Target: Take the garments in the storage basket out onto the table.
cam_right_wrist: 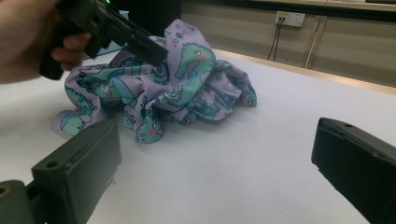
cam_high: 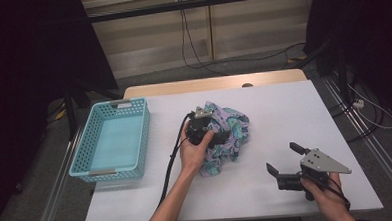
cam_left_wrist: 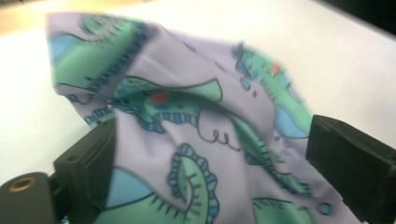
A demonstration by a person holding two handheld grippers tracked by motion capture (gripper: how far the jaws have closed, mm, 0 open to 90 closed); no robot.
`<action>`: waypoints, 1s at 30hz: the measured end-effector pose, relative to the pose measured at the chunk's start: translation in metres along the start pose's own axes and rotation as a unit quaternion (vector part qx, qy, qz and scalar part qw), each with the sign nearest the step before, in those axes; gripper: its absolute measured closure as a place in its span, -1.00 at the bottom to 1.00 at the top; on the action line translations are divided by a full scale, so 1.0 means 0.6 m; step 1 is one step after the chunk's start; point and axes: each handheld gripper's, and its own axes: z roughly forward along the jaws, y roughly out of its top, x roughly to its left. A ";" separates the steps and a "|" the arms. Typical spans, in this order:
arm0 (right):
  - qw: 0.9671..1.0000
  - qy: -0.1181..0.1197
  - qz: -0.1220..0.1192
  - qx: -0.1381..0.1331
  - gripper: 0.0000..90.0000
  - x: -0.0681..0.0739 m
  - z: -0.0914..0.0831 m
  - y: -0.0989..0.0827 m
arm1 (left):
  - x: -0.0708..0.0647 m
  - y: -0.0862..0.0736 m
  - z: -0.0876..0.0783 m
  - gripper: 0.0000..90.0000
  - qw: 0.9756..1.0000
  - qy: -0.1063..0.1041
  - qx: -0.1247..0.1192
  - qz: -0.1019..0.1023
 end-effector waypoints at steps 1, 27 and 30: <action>1.000 -0.001 0.000 0.000 -0.97 0.000 0.000 0.000 | -0.001 0.002 -0.007 -0.84 1.000 0.006 -0.005 0.007; 1.000 -0.003 -0.002 0.002 -0.97 0.006 0.002 0.002 | 0.003 -0.035 -0.176 -0.86 0.991 0.053 -0.103 0.060; 1.000 -0.003 -0.002 0.002 -0.97 0.005 0.002 0.001 | 0.003 -0.052 -0.193 -0.85 0.990 0.066 -0.111 0.055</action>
